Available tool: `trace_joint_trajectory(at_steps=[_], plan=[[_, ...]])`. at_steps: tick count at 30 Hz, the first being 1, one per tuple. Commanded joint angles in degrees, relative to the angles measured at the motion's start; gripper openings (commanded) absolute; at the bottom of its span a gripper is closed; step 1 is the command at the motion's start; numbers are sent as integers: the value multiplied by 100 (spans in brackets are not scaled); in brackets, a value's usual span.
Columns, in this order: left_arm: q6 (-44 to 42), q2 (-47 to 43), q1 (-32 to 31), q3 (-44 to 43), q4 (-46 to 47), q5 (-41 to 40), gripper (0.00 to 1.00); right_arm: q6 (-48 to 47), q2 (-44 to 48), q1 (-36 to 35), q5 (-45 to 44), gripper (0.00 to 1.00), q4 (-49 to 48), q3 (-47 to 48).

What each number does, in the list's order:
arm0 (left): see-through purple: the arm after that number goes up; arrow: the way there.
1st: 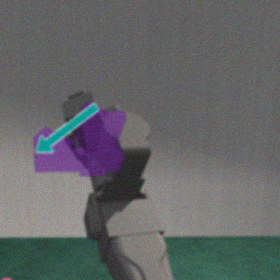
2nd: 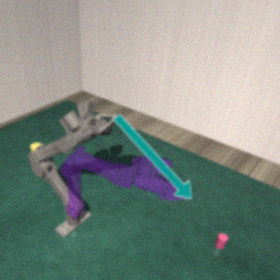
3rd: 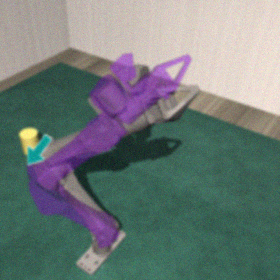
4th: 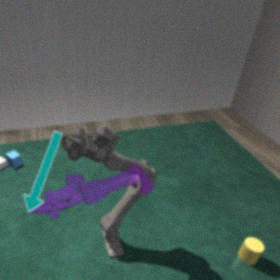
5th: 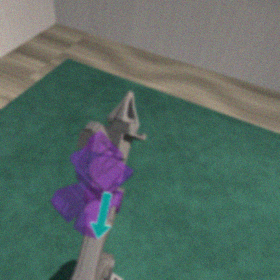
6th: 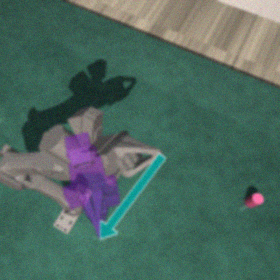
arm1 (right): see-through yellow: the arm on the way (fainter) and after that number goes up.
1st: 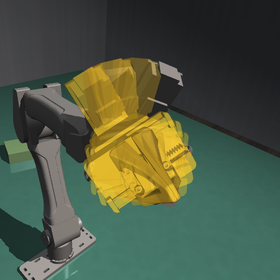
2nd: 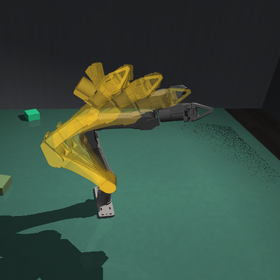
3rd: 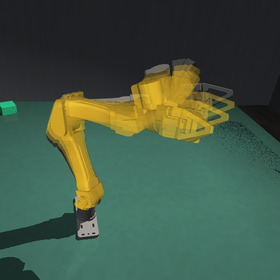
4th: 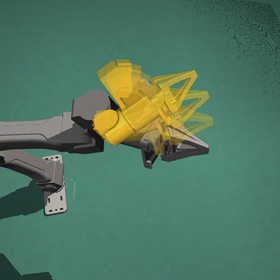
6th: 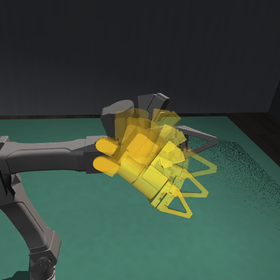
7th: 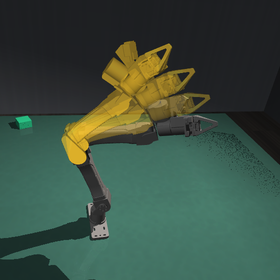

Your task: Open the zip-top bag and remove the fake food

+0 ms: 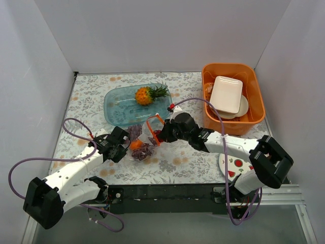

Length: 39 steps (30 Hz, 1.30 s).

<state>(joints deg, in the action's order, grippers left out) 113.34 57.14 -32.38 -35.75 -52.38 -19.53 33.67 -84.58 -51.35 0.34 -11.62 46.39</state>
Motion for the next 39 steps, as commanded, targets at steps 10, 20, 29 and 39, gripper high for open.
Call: trace_joint_trajectory(at_steps=[10,20,29,39], plan=[[-1182,-45,4,-767,96,45,23,-133,-32,90,344,3,-165,503],[-1368,-326,-66,-899,-193,1187,74,-124,-480,90,204,3,-262,450],[-270,-705,-874,-126,-194,1241,59,-80,-709,90,238,2,-350,388],[180,-467,-1113,181,307,837,46,43,-788,90,318,2,-394,432]])
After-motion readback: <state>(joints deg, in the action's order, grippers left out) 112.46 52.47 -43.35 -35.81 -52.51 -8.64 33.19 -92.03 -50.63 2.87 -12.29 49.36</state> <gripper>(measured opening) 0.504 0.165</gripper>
